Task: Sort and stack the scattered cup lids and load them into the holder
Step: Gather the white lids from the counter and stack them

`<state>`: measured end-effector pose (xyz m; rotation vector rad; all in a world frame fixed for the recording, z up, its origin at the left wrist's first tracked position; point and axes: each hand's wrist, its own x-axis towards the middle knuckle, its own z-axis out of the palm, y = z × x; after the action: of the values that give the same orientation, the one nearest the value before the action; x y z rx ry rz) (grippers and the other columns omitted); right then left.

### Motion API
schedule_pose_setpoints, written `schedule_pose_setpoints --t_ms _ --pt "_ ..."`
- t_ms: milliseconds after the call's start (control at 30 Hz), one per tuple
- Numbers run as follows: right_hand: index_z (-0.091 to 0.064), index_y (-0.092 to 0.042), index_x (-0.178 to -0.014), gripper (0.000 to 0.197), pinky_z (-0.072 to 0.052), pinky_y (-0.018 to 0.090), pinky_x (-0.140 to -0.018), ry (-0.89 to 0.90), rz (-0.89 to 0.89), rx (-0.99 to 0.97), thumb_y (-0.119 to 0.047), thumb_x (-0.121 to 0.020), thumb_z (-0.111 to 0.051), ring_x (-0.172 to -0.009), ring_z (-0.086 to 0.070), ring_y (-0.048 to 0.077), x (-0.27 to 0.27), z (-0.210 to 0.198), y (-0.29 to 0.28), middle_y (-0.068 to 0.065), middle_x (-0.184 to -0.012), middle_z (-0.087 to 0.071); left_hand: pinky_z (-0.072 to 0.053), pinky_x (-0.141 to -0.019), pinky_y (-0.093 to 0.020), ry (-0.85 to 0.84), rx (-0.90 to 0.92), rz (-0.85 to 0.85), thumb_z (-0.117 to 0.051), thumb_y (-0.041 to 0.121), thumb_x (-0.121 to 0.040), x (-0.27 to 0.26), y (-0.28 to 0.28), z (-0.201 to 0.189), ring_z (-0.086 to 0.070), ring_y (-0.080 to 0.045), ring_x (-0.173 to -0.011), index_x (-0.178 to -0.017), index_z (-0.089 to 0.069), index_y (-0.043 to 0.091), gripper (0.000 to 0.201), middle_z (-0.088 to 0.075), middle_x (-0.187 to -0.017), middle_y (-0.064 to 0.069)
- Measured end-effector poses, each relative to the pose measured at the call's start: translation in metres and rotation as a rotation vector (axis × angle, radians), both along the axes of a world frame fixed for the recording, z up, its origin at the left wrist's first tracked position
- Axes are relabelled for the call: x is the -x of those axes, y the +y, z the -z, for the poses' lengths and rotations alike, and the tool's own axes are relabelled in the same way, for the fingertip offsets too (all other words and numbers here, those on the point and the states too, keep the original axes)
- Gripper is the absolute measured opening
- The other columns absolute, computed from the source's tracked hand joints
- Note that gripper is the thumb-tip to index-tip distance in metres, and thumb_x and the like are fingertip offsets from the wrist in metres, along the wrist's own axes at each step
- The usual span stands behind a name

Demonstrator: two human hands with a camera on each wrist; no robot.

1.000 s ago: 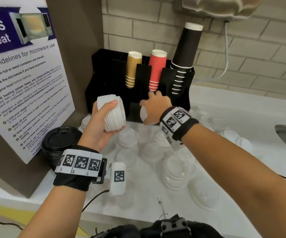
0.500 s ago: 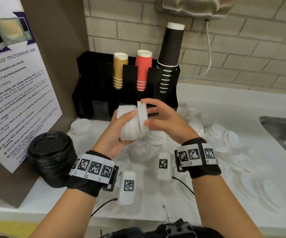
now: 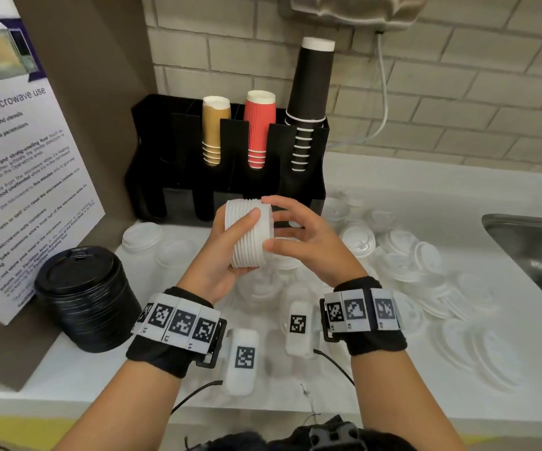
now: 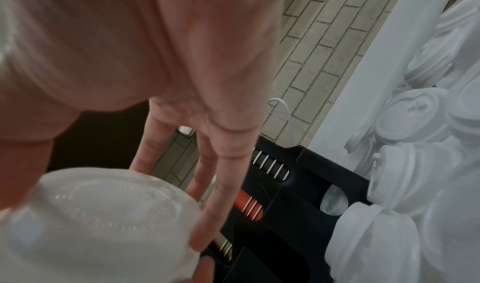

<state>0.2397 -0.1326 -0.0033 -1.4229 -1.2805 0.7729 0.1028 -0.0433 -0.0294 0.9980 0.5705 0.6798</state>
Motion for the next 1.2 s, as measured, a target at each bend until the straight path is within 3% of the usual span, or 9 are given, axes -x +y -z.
schedule_pose_setpoints --t_ms 133,233,333,400,467,533,833,1000,1200 --pt "-0.048 -0.036 -0.136 0.059 -0.052 0.031 -0.095 0.002 -0.079 0.020 -0.019 -0.084 -0.071 -0.110 -0.062 0.012 -0.002 -0.006 0.005 -0.005 -0.121 -0.060 -0.058 -0.077 -0.043 -0.040 0.014 -0.043 -0.073 0.034 -0.070 0.000 0.001 -0.002 -0.060 -0.030 -0.116 -0.135 -0.044 0.030 0.072 -0.055 -0.133 -0.011" --pt "-0.048 -0.030 -0.138 0.046 -0.050 0.018 -0.088 -0.102 -0.089 0.103 -0.028 -0.093 -0.060 -0.106 -0.062 0.002 -0.017 -0.017 0.023 -0.010 -0.114 -0.064 -0.058 -0.076 -0.042 -0.066 0.037 -0.126 -0.074 0.033 -0.069 0.002 0.003 -0.005 -0.059 -0.027 -0.116 -0.132 -0.046 0.031 0.069 -0.057 -0.130 -0.007" --pt "-0.058 -0.019 -0.129 0.037 -0.042 0.020 -0.089 -0.502 0.033 0.263 -0.036 -0.097 -0.052 -0.110 -0.056 0.009 -0.044 -0.022 0.053 -0.002 -0.123 -0.061 -0.058 -0.077 -0.042 -0.077 0.028 -0.192 -0.078 0.033 -0.069 0.007 0.007 -0.006 -0.056 -0.024 -0.114 -0.130 -0.047 0.033 0.068 -0.056 -0.125 -0.002" --pt "-0.060 -0.015 -0.127 0.042 -0.041 0.025 -0.093 -0.859 -0.046 0.483 -0.042 -0.095 -0.053 -0.112 -0.053 0.015 -0.055 -0.019 0.073 0.003 -0.130 -0.057 -0.058 -0.078 -0.042 -0.089 0.030 -0.205 -0.077 0.034 -0.067 0.010 0.007 -0.006 -0.056 -0.024 -0.114 -0.129 -0.047 0.033 0.069 -0.055 -0.124 -0.002" --pt "-0.052 -0.016 -0.136 0.057 -0.036 0.032 -0.104 -1.141 -0.169 0.693 -0.052 -0.091 -0.053 -0.126 -0.047 0.021 -0.061 -0.008 0.088 0.003 -0.140 -0.050 -0.058 -0.075 -0.041 -0.091 0.028 -0.217 -0.078 0.034 -0.066 0.013 0.007 -0.005 -0.055 -0.024 -0.115 -0.127 -0.048 0.034 0.068 -0.055 -0.124 -0.002" --pt "-0.043 -0.020 -0.143 0.068 -0.030 0.034 -0.109 -1.265 -0.214 0.773 -0.060 -0.089 -0.050 -0.136 -0.038 0.022 -0.065 0.005 0.096 0.000 -0.149 -0.040 -0.059 -0.075 -0.040 -0.092 0.026 -0.225 -0.076 0.033 -0.067 0.013 0.006 -0.004 -0.056 -0.023 -0.114 -0.126 -0.049 0.034 0.065 -0.055 -0.123 -0.001" --pt "-0.033 -0.033 -0.144 0.064 -0.037 0.033 -0.084 -1.384 -0.231 0.857 -0.066 -0.089 -0.035 -0.120 -0.050 0.025 -0.072 0.045 0.117 0.003 -0.140 -0.049 -0.058 -0.070 -0.038 -0.078 0.027 -0.267 -0.072 0.033 -0.069 0.027 0.013 -0.003 -0.057 -0.022 -0.114 -0.131 -0.049 0.032 0.067 -0.056 -0.126 -0.001" --pt "-0.024 -0.041 -0.147 0.074 -0.038 0.039 -0.096 -1.302 -0.236 0.958 -0.070 -0.080 -0.039 -0.129 -0.044 0.029 -0.069 0.053 0.118 0.005 -0.150 -0.038 -0.059 -0.071 -0.038 -0.074 0.038 -0.282 -0.072 0.035 -0.069 0.034 0.022 -0.009 -0.058 -0.021 -0.114 -0.136 -0.047 0.029 0.071 -0.055 -0.131 -0.003" --pt "-0.024 -0.034 -0.147 0.068 -0.042 0.034 -0.088 -1.203 -0.219 0.927 -0.059 -0.087 -0.046 -0.120 -0.049 0.030 -0.064 0.031 0.124 0.010 -0.143 -0.044 -0.059 -0.076 -0.040 -0.085 0.021 -0.279 -0.071 0.034 -0.070 0.037 0.029 -0.013 -0.058 -0.022 -0.115 -0.137 -0.047 0.028 0.071 -0.056 -0.131 -0.002"
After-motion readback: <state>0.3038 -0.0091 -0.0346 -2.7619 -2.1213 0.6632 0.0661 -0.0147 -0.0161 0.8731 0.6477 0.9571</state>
